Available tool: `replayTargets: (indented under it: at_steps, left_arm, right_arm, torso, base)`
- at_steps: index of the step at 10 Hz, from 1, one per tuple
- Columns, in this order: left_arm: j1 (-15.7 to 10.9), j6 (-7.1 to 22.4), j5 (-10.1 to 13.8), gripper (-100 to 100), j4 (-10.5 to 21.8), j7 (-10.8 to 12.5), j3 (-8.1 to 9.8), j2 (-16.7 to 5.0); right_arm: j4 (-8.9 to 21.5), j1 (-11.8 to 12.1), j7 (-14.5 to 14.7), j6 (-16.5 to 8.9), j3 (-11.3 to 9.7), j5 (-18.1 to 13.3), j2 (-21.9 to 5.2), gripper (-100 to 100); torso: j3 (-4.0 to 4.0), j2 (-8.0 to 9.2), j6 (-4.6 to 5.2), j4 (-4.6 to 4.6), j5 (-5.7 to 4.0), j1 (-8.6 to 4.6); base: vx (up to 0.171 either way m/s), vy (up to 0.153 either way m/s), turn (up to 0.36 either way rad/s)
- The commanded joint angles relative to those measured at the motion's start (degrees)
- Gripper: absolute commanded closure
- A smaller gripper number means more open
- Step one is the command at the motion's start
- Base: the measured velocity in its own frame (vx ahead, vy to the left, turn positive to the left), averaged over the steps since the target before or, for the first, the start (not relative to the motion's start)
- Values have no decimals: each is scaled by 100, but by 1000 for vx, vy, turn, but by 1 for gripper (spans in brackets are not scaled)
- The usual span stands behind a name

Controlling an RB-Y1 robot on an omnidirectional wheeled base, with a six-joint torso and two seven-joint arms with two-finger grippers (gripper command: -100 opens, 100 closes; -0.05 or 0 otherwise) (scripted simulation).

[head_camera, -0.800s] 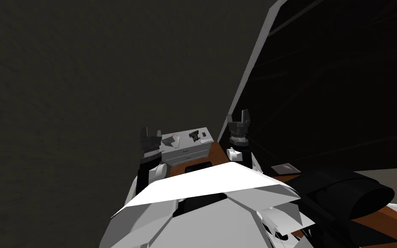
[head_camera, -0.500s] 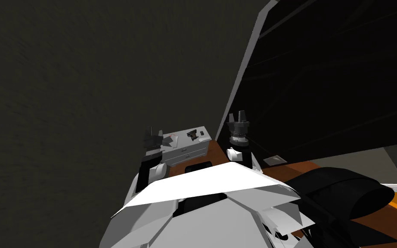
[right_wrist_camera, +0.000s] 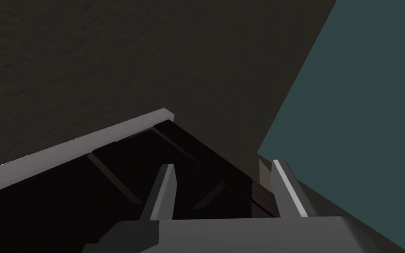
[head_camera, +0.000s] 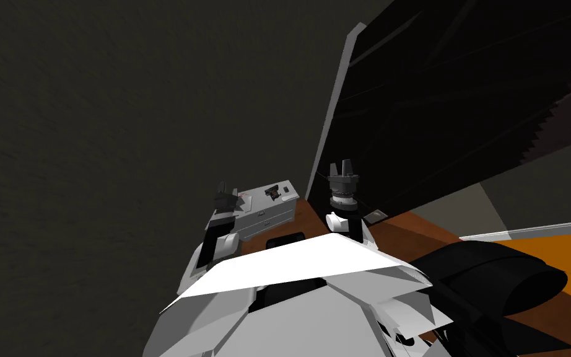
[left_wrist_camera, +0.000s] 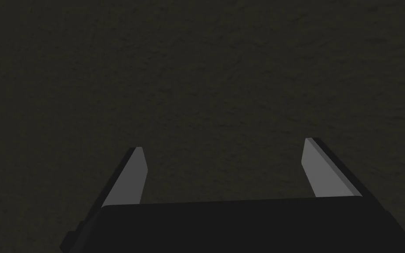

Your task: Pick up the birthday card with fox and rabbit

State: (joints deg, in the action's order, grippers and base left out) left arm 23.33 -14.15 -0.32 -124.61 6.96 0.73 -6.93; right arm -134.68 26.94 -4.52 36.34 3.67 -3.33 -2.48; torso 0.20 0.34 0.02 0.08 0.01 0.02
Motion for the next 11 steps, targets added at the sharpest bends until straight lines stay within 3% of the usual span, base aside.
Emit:
replayTargets:
  at_steps: [1, 11]
  left_arm:
    - [-74, 260, -9, -100, 88, -92, -72, -74]
    - [-632, 1909, 61, -100, 845, -314, -211, -848]
  right_arm:
    - [0, 0, 0, 0, 0, 0, 0, 0]
    - [0, 2, 0, 0, 1, 0, 0, 0]
  torso:
    - [0, 0, 0, 0, 0, 0]
    - [-15, -26, -4, -6, 2, 11]
  base:
    - [-90, -7, -174]
    - [-55, 6, -123]
